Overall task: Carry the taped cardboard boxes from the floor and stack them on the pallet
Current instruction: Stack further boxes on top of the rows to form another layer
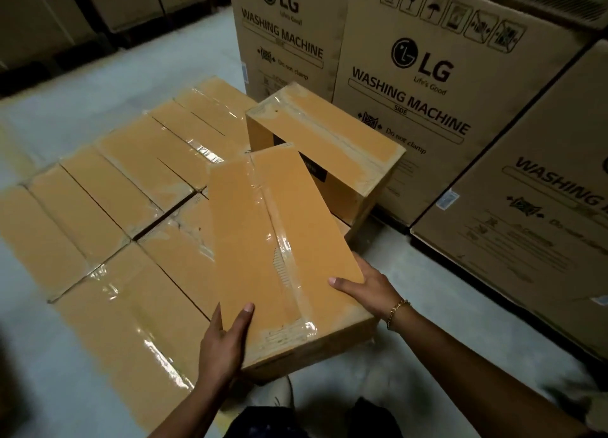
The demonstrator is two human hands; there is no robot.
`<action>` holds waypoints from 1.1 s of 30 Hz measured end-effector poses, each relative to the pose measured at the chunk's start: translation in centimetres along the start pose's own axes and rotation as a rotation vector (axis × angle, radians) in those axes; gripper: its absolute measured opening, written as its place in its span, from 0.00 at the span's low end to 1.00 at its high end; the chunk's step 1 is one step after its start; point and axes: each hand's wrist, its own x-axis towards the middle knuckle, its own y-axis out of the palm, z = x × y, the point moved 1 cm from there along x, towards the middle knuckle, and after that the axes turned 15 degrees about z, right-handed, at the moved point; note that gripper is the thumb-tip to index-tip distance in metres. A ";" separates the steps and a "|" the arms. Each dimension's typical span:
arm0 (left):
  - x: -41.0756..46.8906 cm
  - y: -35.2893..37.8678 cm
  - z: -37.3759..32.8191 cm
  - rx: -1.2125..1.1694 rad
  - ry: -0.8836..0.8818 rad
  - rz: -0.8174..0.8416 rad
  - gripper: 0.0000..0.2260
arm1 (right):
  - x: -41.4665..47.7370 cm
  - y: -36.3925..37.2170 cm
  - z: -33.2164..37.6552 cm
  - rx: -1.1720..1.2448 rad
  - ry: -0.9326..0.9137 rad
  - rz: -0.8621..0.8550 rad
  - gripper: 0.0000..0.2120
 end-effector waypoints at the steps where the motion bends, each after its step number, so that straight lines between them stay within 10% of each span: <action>1: 0.5 1.0 -0.4 -0.020 -0.006 -0.024 0.44 | 0.9 -1.3 0.0 -0.011 -0.010 0.022 0.35; 12: 4.8 15.7 -4.3 -0.060 -0.110 -0.318 0.38 | 10.8 -16.7 -2.5 -0.266 -0.015 0.499 0.58; 26: 10.1 26.8 -3.9 -0.091 -0.213 -0.302 0.32 | 17.4 -25.1 -6.9 -0.322 0.007 0.538 0.43; 33: 11.2 28.4 -3.2 -0.048 -0.210 -0.178 0.54 | 18.1 -26.1 -8.9 -0.439 0.071 0.587 0.64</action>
